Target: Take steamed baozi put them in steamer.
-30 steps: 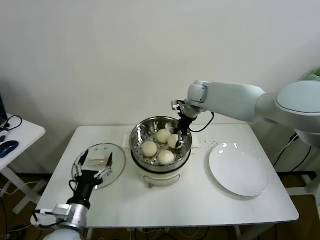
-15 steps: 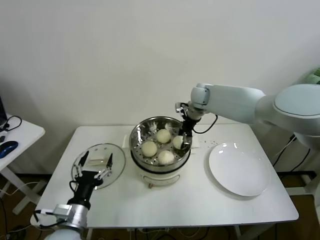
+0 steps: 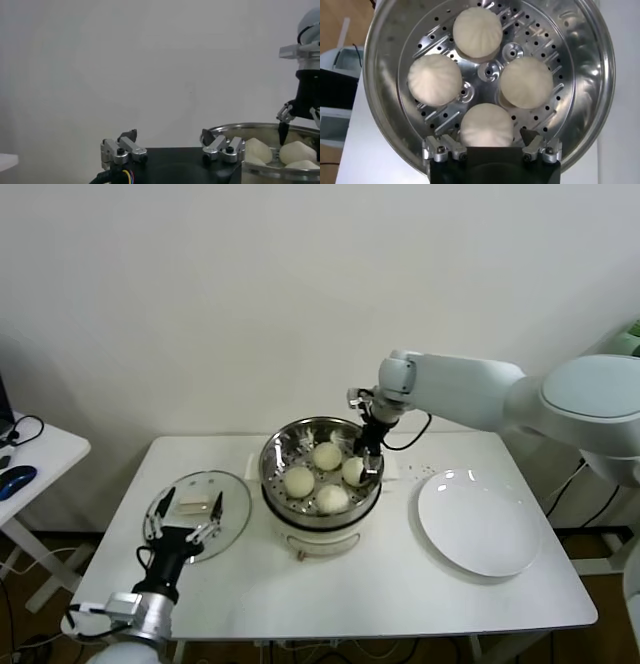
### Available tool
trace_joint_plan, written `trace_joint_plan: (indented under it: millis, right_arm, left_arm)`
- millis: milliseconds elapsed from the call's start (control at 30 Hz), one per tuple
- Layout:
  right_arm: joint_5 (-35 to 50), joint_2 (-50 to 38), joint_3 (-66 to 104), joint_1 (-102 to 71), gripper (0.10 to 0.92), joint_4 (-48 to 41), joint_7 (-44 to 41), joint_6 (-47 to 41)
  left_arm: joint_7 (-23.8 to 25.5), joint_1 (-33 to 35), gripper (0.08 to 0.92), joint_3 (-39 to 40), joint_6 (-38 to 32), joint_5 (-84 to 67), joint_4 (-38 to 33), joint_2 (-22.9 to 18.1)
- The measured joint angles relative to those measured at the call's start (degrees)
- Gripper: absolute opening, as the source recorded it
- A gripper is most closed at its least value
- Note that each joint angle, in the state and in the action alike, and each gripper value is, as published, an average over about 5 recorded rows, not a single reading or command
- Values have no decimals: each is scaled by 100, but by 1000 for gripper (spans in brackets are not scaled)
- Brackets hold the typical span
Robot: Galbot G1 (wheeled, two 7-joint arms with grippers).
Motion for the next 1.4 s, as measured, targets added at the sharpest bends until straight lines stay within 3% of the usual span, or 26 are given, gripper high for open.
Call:
trace_joint_plan:
  millis: [367, 667, 1067, 1400]
  right_arm:
    - [163, -233, 224, 201, 823, 272, 30, 43]
    - [-54, -972, 1055, 66, 823, 838, 597, 121]
    - [-760, -2202, 3071, -907, 823, 1608, 1525, 255]
    - [-1412, -3187, 5537, -2809, 823, 2524, 2468, 454]
  left_arm:
    - [0, 32, 823, -35, -18, -61, 20, 19]
    - [1, 48, 823, -154, -56, -192, 52, 52]
    - [-1, -31, 823, -179, -93, -132, 32, 31]
    - [15, -33, 823, -173, -181, -4, -10, 2]
